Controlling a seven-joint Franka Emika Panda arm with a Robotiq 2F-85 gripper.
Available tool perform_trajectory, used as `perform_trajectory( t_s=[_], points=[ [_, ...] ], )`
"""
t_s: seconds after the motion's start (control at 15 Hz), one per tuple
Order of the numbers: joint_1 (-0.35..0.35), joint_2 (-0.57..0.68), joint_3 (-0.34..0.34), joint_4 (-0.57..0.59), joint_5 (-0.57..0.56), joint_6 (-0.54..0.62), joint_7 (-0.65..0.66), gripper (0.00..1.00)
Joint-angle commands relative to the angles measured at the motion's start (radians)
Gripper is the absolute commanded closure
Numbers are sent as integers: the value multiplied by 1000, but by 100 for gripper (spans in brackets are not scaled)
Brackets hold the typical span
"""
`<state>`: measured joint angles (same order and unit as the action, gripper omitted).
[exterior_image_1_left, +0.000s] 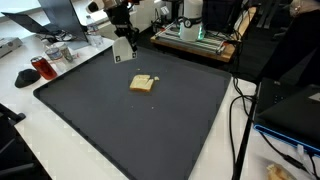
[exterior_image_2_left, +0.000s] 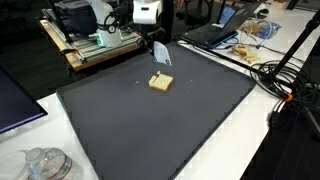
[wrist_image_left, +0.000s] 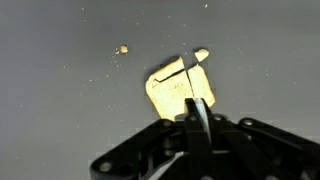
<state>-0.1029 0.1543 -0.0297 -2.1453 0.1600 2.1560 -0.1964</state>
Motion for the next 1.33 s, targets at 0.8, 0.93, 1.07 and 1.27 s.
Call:
perform_trajectory(
  t_s=[0.8, 0.93, 1.07, 1.27],
  points=[
    [18, 414, 75, 530, -162, -259, -287, 99],
    [29, 399, 96, 514, -185, -243, -343, 99],
    [38, 383, 116, 492, -200, -229, -389, 99],
    [62, 363, 122, 473, -213, -250, -372, 99]
  ],
)
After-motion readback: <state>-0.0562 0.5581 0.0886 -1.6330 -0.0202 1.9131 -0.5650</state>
